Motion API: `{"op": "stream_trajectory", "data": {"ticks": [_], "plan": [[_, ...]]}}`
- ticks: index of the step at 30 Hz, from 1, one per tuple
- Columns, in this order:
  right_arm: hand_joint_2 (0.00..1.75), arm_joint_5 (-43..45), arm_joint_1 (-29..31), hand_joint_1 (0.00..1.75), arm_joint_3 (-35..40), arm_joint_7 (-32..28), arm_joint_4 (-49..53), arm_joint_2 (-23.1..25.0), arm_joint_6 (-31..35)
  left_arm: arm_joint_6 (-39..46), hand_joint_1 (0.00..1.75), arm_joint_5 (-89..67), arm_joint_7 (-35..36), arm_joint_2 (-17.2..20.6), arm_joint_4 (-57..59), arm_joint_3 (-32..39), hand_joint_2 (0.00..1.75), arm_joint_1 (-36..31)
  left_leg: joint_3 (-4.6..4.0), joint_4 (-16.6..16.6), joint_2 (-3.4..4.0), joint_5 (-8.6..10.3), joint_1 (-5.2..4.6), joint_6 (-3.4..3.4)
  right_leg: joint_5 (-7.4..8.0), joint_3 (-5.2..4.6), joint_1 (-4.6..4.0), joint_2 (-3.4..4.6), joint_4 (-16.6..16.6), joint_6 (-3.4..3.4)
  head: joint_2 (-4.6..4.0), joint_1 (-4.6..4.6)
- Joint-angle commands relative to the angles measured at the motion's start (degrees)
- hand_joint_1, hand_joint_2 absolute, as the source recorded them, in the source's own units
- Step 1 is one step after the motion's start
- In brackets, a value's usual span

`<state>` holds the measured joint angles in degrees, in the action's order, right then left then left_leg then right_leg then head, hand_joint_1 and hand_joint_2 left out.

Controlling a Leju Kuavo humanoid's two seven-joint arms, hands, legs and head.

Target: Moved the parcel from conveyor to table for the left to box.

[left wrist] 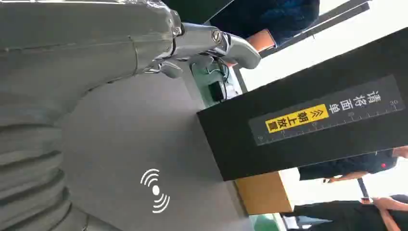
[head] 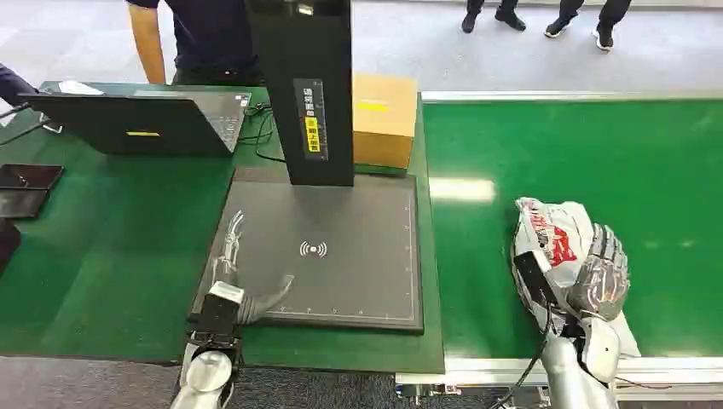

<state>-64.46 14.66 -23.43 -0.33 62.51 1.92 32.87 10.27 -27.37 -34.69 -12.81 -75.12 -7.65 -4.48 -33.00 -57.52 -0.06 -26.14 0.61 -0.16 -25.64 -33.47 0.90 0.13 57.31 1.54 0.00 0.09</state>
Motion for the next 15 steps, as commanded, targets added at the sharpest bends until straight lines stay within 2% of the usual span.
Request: {"op": "stream_trajectory", "data": {"ticks": [1,15], "plan": [[1.75,0.05,2.8,0.0,-7.42,0.44,-11.99,-0.96,-0.2,-0.55,0.0,-0.43,0.81,0.18,-0.39,0.27,1.75,-0.17,0.16,0.11,-0.06,0.01,0.01,0.01,-0.01,0.2,-0.03,-0.08,-0.12,-0.08,0.0,-0.02],[1.75,-1.06,4.33,0.0,-11.15,2.67,-24.96,-2.75,-3.53,-0.58,0.0,-0.24,0.65,0.12,0.95,-0.11,1.75,-0.89,0.21,0.14,-0.08,0.02,0.03,0.01,0.0,0.25,-0.05,-0.11,-0.16,-0.1,0.0,-0.02]]}}
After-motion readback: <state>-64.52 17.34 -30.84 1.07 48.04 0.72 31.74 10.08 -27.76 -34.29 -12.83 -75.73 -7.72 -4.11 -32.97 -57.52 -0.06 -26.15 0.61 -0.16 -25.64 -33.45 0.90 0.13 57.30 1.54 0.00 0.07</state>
